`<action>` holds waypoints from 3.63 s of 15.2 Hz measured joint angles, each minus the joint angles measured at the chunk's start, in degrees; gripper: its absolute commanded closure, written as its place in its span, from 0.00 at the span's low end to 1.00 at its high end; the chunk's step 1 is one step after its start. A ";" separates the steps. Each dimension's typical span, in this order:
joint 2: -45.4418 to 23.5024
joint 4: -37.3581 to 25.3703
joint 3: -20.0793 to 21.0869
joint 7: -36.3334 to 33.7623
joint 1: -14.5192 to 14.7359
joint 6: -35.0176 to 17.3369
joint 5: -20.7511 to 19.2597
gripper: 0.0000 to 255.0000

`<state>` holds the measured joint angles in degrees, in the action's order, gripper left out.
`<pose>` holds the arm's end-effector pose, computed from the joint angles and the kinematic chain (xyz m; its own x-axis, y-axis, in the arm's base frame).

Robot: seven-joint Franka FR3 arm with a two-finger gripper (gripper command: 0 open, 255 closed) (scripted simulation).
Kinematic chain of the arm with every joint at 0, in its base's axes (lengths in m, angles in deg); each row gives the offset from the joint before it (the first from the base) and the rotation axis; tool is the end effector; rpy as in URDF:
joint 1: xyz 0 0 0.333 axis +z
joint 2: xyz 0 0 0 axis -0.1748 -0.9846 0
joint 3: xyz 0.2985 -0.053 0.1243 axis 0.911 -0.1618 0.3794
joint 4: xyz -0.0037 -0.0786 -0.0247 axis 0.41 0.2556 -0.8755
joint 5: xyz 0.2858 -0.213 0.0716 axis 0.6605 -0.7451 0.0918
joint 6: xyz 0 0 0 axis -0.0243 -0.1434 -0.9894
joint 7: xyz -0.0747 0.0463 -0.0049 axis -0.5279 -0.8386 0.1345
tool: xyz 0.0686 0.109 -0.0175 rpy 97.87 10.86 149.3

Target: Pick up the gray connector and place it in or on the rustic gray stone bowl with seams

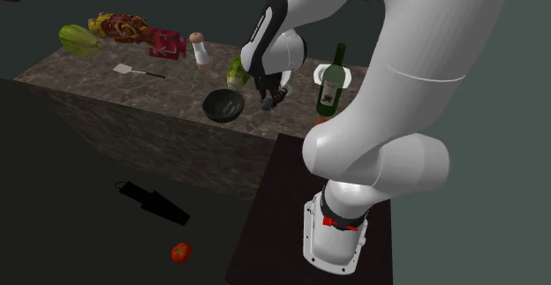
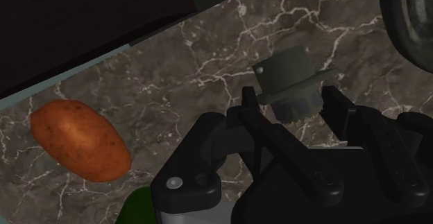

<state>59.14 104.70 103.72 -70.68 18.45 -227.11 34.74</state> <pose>0.3360 0.2985 0.2429 0.9255 -0.3740 -0.0606 -0.3771 -0.9246 -0.0540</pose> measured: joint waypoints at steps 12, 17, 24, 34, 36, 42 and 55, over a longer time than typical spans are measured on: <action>3.37 -5.70 3.13 -1.83 0.99 8.40 2.82 1.00; -4.06 -14.73 2.95 -11.99 5.92 11.10 -4.62 1.00; -15.13 -29.93 0.76 -22.64 15.12 16.65 -12.46 1.00; -21.43 -31.07 -2.34 -25.50 18.11 12.07 -16.75 1.00; -22.31 -30.84 -2.89 -25.84 18.45 11.02 -17.38 1.00; -24.27 -31.17 -3.98 -26.59 19.37 9.44 -18.61 1.00; -21.11 -31.03 -2.13 -25.35 17.90 12.27 -16.56 0.00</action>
<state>38.03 73.68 101.60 -96.03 36.34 -214.84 18.18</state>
